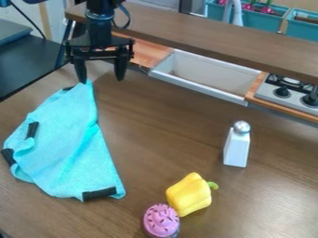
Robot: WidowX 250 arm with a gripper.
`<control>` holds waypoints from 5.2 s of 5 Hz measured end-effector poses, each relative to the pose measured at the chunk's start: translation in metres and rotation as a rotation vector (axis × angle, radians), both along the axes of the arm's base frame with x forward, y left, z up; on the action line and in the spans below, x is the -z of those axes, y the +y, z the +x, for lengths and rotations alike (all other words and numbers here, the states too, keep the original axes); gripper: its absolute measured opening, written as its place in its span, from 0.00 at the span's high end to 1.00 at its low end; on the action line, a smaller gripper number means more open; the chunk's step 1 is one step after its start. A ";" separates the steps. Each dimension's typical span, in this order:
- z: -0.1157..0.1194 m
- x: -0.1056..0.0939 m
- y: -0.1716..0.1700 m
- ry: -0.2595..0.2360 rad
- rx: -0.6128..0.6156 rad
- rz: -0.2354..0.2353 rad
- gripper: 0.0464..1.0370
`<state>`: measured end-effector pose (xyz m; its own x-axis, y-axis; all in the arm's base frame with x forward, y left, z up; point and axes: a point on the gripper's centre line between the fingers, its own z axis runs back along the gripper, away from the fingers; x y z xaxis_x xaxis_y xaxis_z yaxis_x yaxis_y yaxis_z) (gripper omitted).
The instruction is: Unfold the cloth from bottom left to top right
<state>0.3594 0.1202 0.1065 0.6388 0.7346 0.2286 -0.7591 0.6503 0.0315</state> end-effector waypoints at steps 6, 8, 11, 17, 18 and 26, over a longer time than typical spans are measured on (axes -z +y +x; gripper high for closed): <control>-0.059 0.059 0.101 0.002 0.118 0.002 0.04; -0.067 0.080 0.117 0.013 0.158 0.079 0.04; -0.083 0.099 0.132 0.036 0.163 0.112 0.04; -0.075 0.121 0.125 0.006 0.130 0.132 0.66; -0.075 0.121 0.122 0.009 0.126 0.113 0.87; 0.016 0.061 0.020 0.041 0.021 -0.097 0.98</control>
